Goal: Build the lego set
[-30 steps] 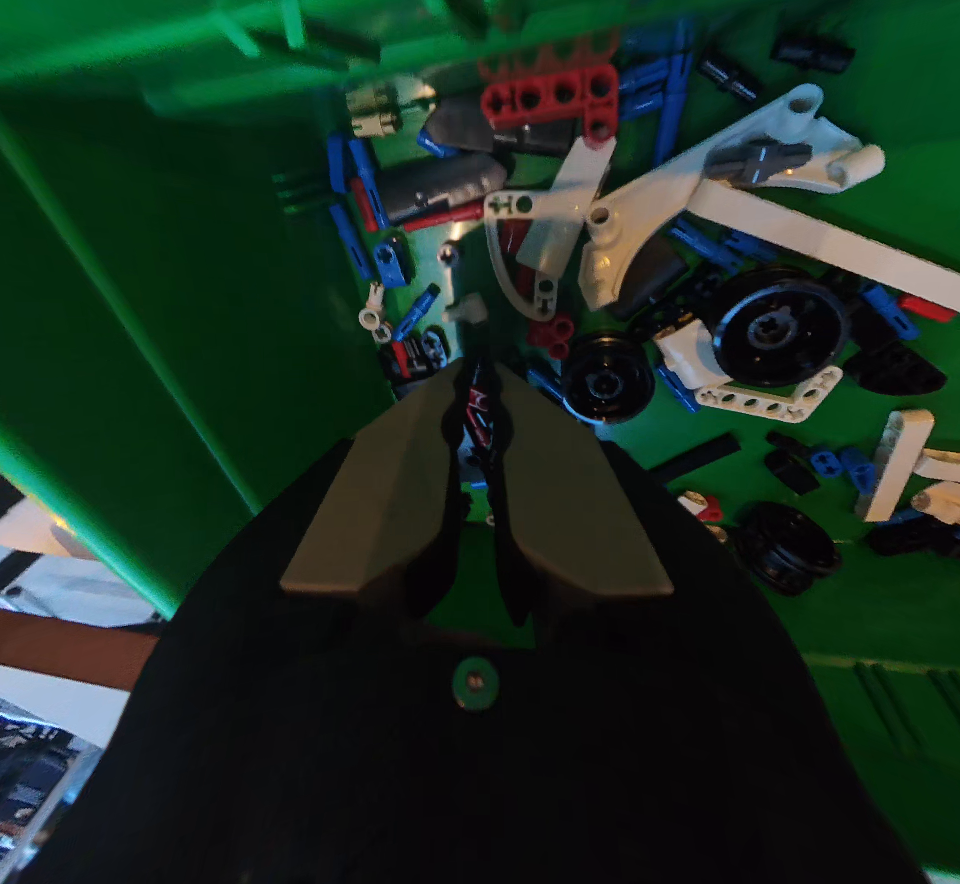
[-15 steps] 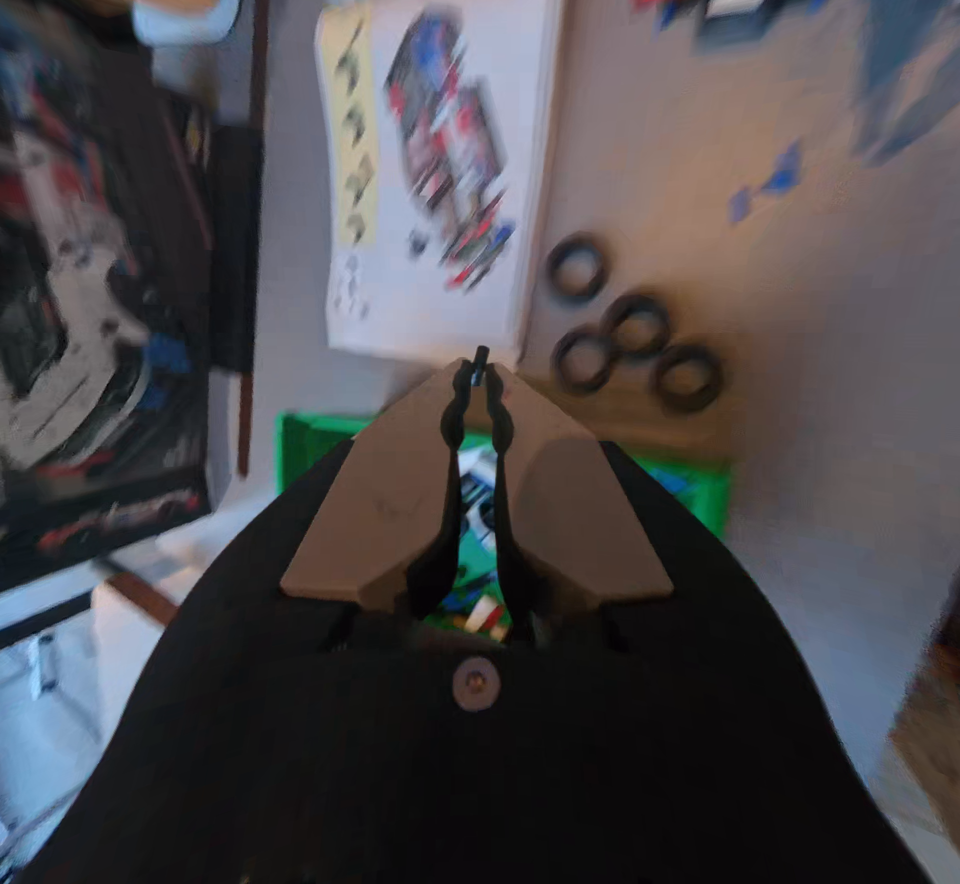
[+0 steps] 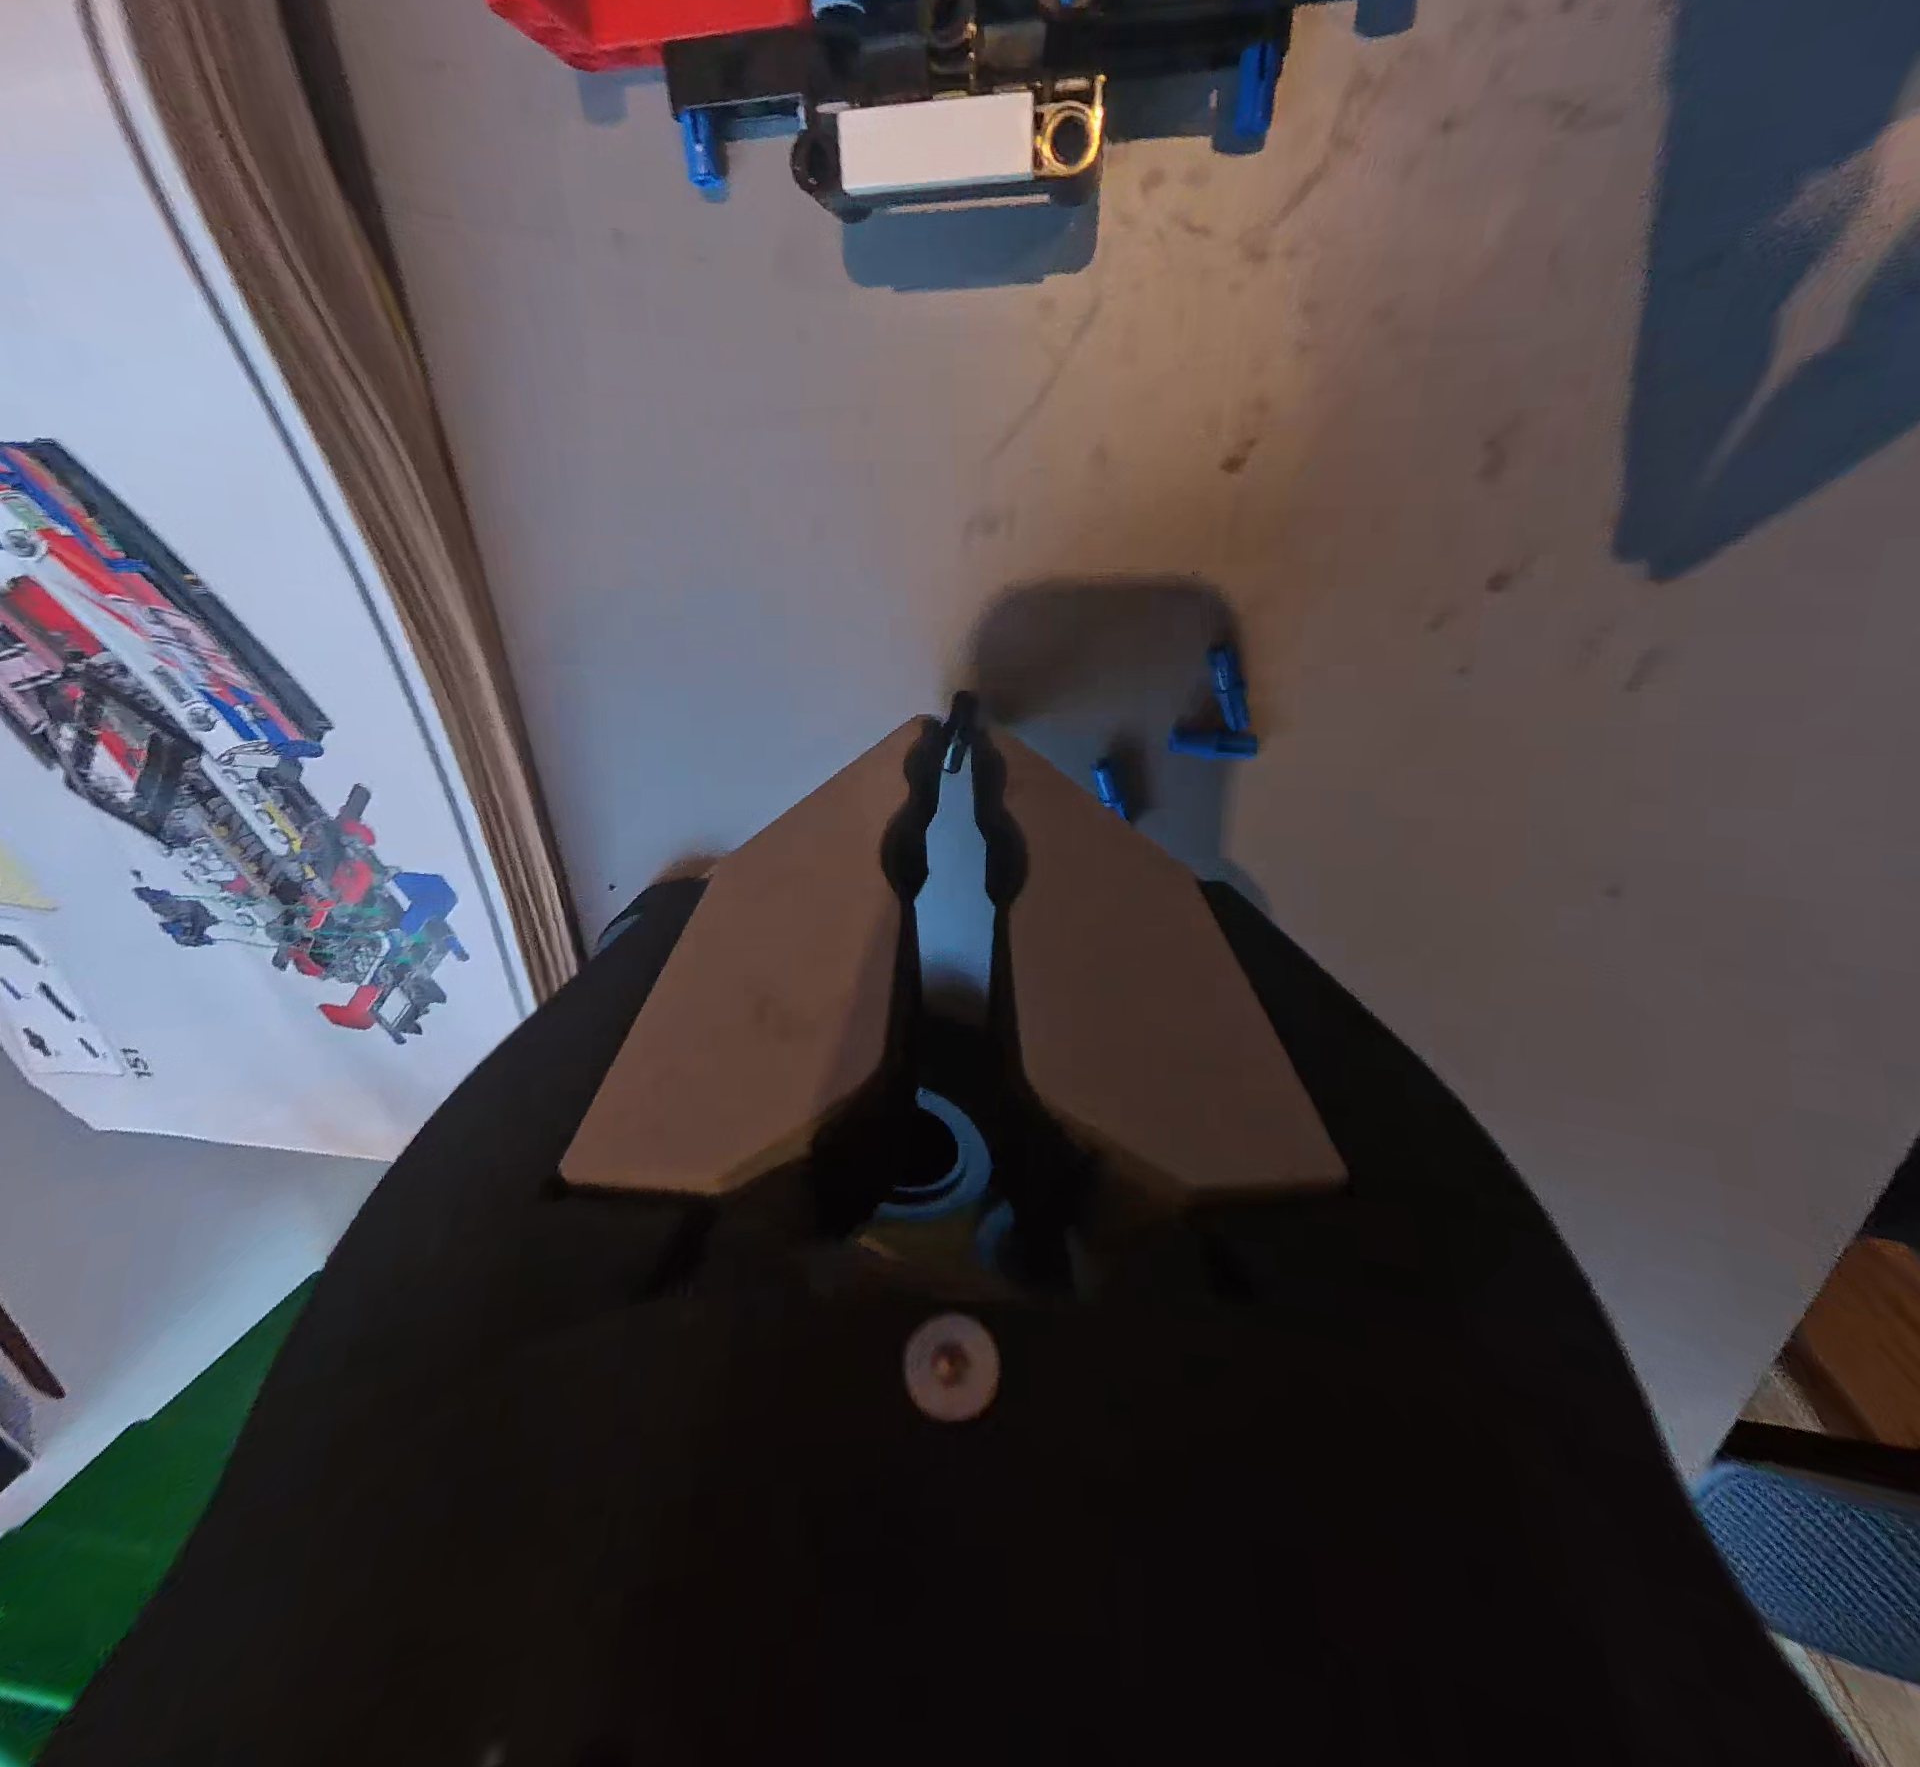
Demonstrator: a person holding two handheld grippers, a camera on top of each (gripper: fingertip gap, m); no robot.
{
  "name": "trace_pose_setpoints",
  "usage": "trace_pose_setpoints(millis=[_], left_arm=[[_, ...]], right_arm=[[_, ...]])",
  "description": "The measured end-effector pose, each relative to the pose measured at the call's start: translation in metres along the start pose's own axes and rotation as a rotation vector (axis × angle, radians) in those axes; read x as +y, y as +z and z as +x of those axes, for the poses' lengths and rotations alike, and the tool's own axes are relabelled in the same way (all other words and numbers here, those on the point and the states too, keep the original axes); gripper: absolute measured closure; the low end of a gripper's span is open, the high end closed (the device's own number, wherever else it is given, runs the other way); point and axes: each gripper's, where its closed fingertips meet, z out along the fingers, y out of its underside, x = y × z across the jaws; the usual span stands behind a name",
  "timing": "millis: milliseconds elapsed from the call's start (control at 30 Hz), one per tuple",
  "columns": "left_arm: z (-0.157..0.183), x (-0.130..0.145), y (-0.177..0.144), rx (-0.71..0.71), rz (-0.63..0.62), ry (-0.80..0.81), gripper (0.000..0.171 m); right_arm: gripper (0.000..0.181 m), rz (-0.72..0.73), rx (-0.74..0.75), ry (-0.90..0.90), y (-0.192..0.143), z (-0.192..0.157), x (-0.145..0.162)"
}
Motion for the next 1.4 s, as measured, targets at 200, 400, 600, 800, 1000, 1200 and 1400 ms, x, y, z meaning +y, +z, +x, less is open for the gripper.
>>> trace_pose_setpoints(millis=[200,400,600,800,1000,1200,1400], left_arm=[[0.001,0.000,0.001,0.025,0.012,-0.010,0.162],[0.002,0.003,-0.004,0.055,0.076,-0.061,0.158],[-0.005,0.008,-0.018,-0.013,0.115,-0.096,0.154],[-0.019,-0.018,-0.081,-0.361,0.511,-0.329,0.142],[0.027,-0.051,-0.104,-0.422,1.005,-0.417,0.141],[0.053,-0.054,-0.099,-0.318,1.201,-0.394,0.146],[0.052,-0.039,-0.114,-0.173,1.356,-0.454,0.143]], right_arm=[[0.181,-0.027,0.042,-0.016,-0.007,0.000,0.008],[0.181,-0.043,0.068,-0.004,-0.007,0.005,0.013],[0.181,-0.044,0.077,0.008,-0.006,0.007,0.014],[0.181,-0.056,0.077,0.004,-0.004,0.007,0.015],[0.181,-0.111,0.071,-0.010,-0.001,0.007,0.023],[0.175,-0.282,0.138,-0.159,0.000,0.022,0.048],[0.174,-0.303,0.092,-0.172,0.011,0.022,0.048]])
